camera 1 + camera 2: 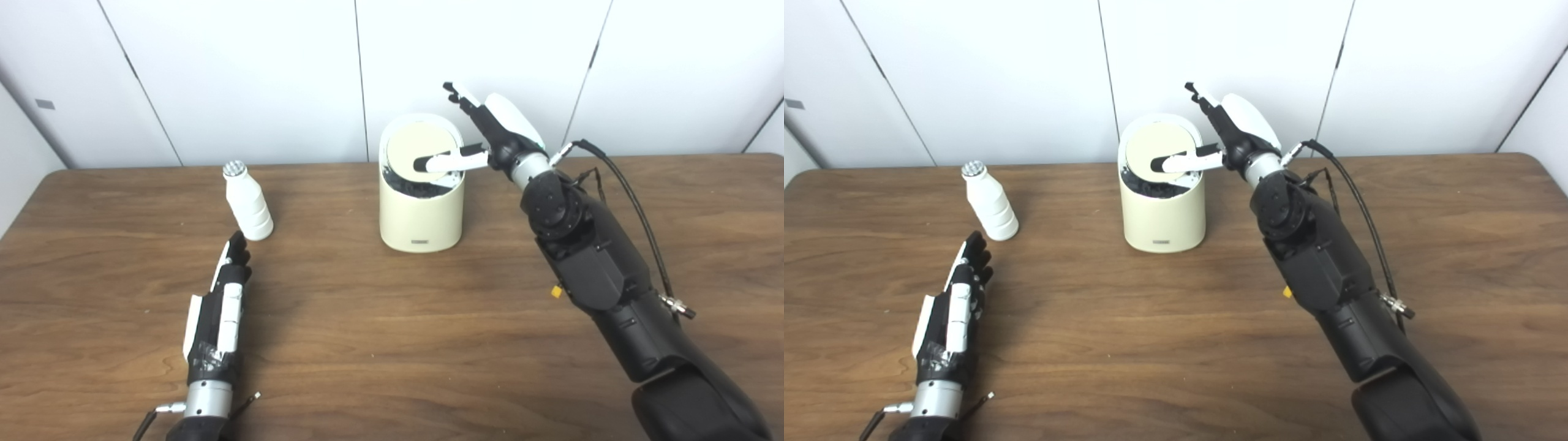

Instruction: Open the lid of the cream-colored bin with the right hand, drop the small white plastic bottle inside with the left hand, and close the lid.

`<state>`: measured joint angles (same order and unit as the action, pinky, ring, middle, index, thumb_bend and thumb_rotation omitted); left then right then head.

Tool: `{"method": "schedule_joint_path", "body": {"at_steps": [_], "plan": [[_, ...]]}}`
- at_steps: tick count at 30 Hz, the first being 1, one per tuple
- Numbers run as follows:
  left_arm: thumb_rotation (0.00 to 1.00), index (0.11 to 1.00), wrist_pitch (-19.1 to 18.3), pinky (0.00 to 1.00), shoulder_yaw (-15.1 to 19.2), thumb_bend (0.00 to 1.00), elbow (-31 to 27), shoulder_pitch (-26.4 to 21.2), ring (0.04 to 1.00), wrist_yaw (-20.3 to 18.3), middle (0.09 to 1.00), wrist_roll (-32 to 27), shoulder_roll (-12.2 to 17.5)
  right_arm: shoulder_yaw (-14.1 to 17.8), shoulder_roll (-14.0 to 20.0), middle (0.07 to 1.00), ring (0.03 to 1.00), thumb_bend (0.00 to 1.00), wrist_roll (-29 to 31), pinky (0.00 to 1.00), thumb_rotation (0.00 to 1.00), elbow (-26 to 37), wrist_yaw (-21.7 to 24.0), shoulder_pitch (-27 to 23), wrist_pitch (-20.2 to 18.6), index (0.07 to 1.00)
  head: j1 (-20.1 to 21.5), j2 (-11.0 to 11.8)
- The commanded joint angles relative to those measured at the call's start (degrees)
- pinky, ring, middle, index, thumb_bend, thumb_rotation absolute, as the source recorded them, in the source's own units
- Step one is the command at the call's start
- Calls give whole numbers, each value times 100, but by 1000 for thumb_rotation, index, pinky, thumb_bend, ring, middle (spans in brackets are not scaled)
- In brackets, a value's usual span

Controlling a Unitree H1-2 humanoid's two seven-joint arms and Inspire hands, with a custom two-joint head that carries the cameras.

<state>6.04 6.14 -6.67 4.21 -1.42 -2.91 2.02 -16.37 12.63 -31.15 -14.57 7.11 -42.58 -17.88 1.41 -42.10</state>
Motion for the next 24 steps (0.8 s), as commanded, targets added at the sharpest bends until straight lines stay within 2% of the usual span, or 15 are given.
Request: {"method": "schedule_joint_path", "body": {"at_steps": [1, 7, 13, 19, 24], "plan": [[947, 1000, 108, 1000, -53, 665, -44, 70, 1000, 44, 1000, -14, -70, 1, 82, 935, 929, 869, -119, 970, 374, 94, -68, -346, 160, 967, 4, -7], [953, 1000, 115, 1000, -74, 647, -52, 73, 1000, 52, 1000, -27, -55, -236, 221, 939, 947, 905, -363, 1000, 232, -23, -97, -402, 382, 962, -10, -19], [954, 1000, 82, 1000, -83, 664, -74, 69, 1000, 88, 1000, -2, -55, -517, 319, 939, 969, 940, -774, 1000, 153, -192, -316, -424, 633, 965, -11, -24], [948, 1000, 111, 1000, -80, 653, -49, 61, 1000, 79, 1000, -56, -43, -476, 313, 948, 981, 923, -742, 1000, 204, -205, -338, -379, 679, 970, -5, -27], [953, 1000, 160, 1000, -96, 650, -11, 68, 1000, 53, 1000, -59, -12, -306, 253, 941, 965, 897, -569, 1000, 243, -128, -367, -308, 669, 962, -20, -30]]}}
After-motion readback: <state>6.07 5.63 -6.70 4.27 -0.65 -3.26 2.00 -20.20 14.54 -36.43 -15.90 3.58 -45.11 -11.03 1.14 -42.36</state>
